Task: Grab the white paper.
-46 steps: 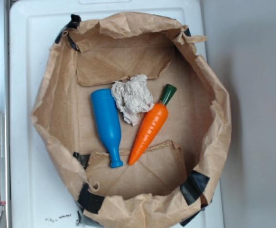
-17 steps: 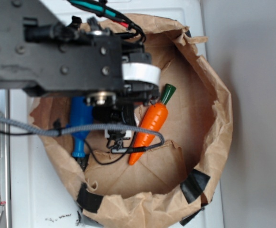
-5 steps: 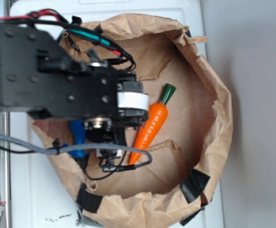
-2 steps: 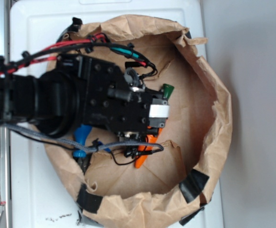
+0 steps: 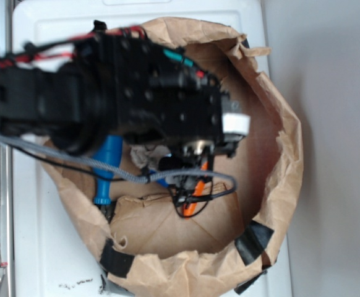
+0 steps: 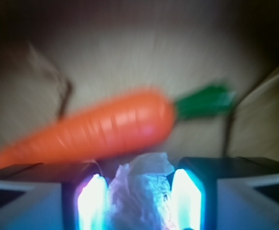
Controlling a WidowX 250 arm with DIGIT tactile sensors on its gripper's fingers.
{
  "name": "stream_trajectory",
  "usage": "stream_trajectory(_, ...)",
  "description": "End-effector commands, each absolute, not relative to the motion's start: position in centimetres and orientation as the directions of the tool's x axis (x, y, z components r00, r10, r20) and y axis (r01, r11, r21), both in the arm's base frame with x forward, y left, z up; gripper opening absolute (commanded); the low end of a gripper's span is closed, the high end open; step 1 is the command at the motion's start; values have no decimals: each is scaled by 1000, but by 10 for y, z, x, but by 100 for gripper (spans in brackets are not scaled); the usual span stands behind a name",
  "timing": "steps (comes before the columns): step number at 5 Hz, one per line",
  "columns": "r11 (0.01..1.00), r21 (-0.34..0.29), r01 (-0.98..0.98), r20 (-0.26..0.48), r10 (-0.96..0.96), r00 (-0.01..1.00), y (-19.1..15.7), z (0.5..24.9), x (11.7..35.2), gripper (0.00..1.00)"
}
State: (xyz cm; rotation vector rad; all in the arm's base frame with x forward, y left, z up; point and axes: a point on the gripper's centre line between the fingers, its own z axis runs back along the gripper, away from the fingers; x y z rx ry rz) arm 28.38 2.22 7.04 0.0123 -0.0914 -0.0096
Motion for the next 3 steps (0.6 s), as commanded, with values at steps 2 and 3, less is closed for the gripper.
stream_trajectory(2,1000,13,9,218,-11,976,24,176,300,0)
stream_trajectory(3,996,86,35,228,-54,972,22,177,289,0)
